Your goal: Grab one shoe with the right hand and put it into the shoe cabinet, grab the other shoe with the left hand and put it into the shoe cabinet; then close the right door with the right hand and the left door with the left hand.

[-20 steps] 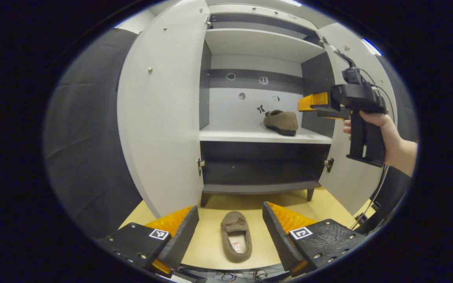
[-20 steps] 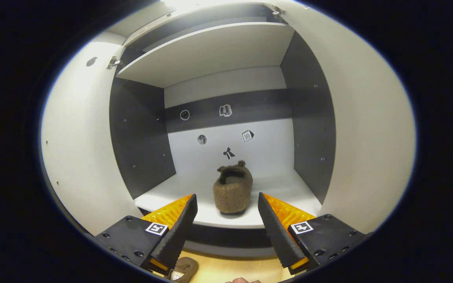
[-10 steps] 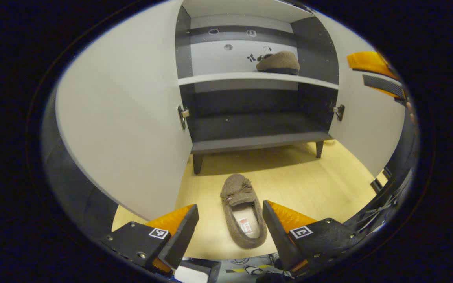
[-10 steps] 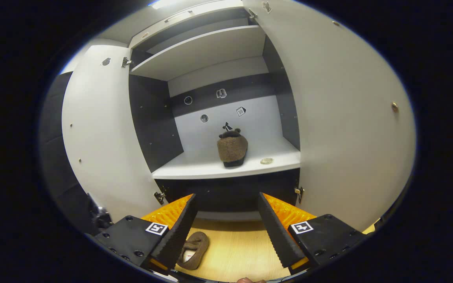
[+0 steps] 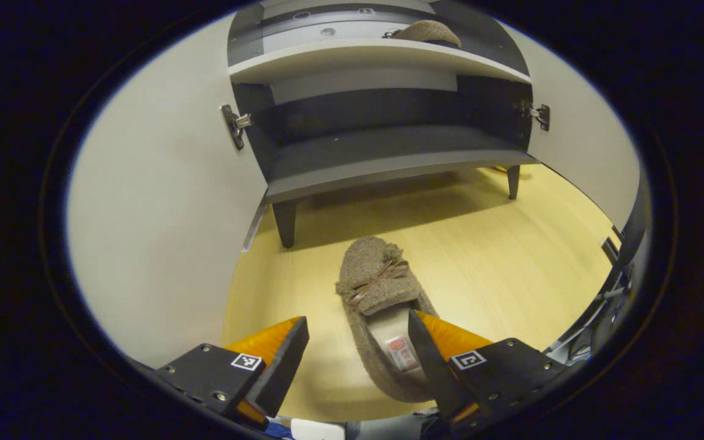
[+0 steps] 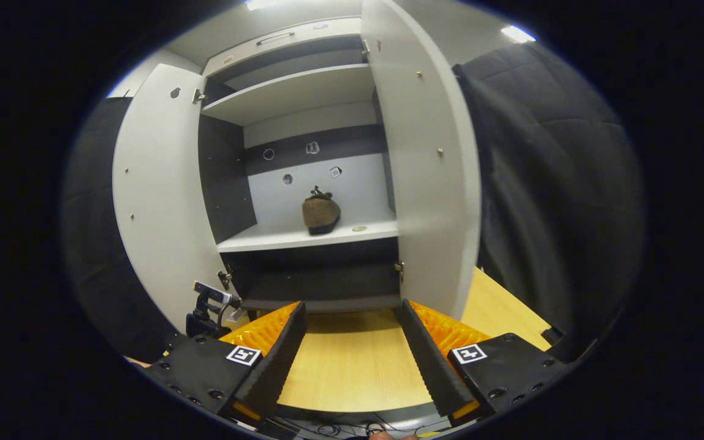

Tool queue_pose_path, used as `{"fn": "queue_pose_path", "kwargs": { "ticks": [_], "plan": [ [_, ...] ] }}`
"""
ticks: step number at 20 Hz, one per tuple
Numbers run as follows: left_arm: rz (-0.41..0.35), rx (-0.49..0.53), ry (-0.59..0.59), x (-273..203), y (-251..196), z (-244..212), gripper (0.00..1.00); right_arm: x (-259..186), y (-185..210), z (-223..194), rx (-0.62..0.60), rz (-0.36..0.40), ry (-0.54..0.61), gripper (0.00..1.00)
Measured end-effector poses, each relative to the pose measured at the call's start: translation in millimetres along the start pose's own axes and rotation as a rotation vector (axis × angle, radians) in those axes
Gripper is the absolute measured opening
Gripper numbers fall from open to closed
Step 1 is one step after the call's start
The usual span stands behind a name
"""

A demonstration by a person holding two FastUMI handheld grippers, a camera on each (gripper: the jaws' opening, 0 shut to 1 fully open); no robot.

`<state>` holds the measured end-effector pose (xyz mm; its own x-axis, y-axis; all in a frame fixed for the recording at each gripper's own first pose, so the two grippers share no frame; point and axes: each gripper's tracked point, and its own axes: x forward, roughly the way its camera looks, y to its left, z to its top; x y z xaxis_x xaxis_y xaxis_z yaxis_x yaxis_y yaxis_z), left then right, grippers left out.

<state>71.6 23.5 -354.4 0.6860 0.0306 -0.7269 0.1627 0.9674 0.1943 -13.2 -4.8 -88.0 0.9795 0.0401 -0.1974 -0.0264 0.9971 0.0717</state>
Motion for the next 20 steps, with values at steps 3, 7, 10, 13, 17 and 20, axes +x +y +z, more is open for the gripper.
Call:
{"fn": "queue_pose_path", "kwargs": {
  "ticks": [3, 7, 10, 13, 17, 20],
  "plan": [
    [-0.005, 0.006, 0.013, 19, -2, 2, 0.95, -32, -48, -14, -0.022, -0.157, 0.012, 0.98],
    [0.01, -0.021, 0.059, 44, 5, -8, 0.91, -61, -98, -14, 0.029, -0.318, 0.008, 0.98],
    [-0.016, -0.101, 0.134, 49, 0, -28, 0.63, -82, -126, -28, 0.058, -0.4, 0.038, 0.98],
    [-0.033, -0.128, 0.122, 46, -1, -18, 0.5, -95, -139, -35, 0.068, -0.453, 0.059, 0.98],
    [0.039, -0.115, 0.116, 48, 7, -22, 0.05, -103, -143, -42, 0.089, -0.476, 0.083, 0.98],
    [0.006, -0.176, 0.113, 48, 0, -20, 0.05, -102, -143, -45, 0.083, -0.469, 0.087, 0.93]
  ]
}}
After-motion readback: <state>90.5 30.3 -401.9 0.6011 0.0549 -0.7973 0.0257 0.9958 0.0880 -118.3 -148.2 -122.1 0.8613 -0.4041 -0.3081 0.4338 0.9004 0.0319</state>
